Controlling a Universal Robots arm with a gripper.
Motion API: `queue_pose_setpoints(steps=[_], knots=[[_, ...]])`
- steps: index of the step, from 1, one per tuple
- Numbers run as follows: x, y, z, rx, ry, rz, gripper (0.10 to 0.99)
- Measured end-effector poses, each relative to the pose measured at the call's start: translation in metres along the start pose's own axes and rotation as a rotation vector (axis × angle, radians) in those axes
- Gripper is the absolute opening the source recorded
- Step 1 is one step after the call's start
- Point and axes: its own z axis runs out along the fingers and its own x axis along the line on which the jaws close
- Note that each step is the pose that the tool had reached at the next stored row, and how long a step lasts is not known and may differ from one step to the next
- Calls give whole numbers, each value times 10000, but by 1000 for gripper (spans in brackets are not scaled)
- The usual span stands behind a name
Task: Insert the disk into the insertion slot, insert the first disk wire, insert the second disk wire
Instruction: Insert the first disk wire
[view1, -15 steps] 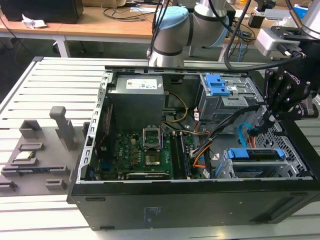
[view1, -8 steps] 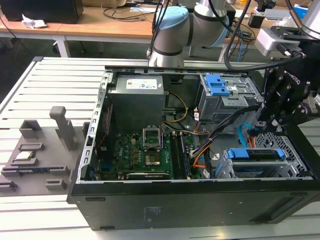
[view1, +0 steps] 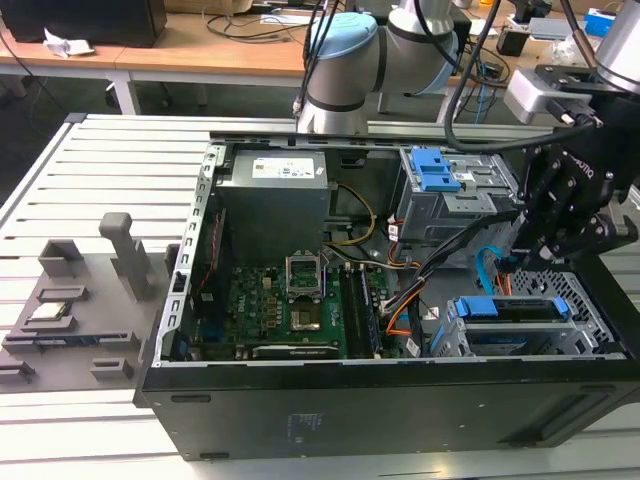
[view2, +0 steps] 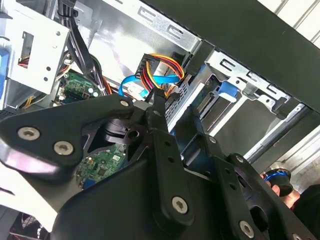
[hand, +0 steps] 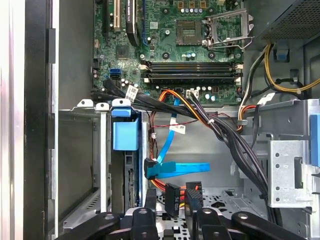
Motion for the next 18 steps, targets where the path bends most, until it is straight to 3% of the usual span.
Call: queue_pose_setpoints(steps=[9,10,11,18], knots=[[-1,4,35,0,16,1,349],[-1,3,35,1,16,1,216],[-1,3,35,0,16,0,169],[-1,4,35,1,16,0,169]])
